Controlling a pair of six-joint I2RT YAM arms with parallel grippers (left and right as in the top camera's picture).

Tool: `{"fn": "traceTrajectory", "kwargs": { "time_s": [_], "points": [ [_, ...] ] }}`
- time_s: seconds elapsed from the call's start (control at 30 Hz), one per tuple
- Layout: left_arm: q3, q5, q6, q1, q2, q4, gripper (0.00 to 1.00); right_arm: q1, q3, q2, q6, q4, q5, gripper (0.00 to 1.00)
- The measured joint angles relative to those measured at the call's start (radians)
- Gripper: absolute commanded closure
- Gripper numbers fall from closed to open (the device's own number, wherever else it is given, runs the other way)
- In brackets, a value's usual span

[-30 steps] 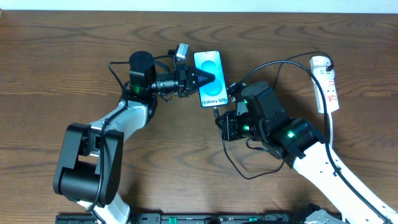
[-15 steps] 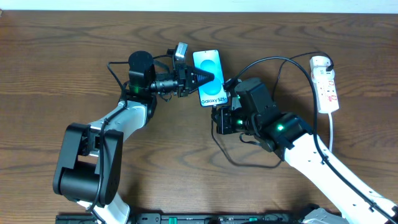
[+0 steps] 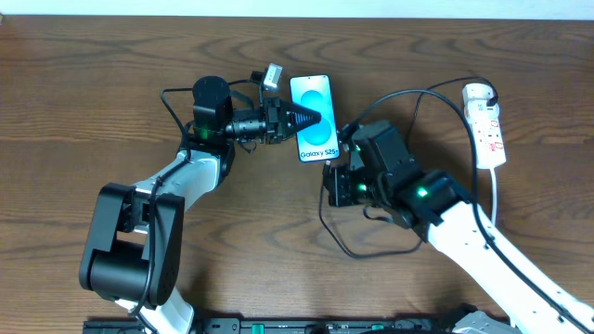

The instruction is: Plug charger to phone and switch on socket

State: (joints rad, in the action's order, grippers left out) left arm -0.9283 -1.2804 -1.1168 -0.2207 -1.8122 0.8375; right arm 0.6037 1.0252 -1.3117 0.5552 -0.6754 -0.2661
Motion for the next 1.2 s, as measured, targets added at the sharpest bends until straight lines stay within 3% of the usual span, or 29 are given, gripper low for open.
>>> {"fn": "traceTrajectory", "kwargs": {
  "time_s": [0.13, 0.27, 0.4, 0.53, 0.77, 0.93, 1.2],
  "points": [
    [0.000, 0.000, 0.018, 0.016, 0.000, 0.000, 0.93, -0.005, 0.001, 0.122, -0.005, -0.231, 0.059, 0.99],
    [0.000, 0.000, 0.019, 0.075, 0.000, -0.002, 0.93, -0.012, 0.000, 0.191, -0.002, -0.352, 0.153, 0.85],
    [0.000, 0.000, 0.019, 0.158, 0.000, -0.001, 0.92, -0.013, 0.000, 0.177, 0.008, -0.302, 0.223, 0.67],
    [0.000, -0.007, 0.019, 0.258, 0.000, -0.002, 0.93, 0.014, 0.001, 0.056, 0.007, -0.188, 0.261, 0.56],
    [0.000, -0.088, 0.019, 0.399, 0.000, -0.001, 0.93, 0.084, 0.003, -0.277, 0.011, -0.016, 0.314, 0.57],
    [0.000, -0.119, 0.019, 0.409, 0.000, -0.001, 0.93, 0.137, 0.063, -0.439, 0.011, -0.004, 0.355, 0.55],
    [0.000, -0.132, 0.019, 0.408, 0.000, -0.001, 0.93, 0.162, 0.213, -0.610, 0.006, -0.037, 0.417, 0.65]
  ]
}}
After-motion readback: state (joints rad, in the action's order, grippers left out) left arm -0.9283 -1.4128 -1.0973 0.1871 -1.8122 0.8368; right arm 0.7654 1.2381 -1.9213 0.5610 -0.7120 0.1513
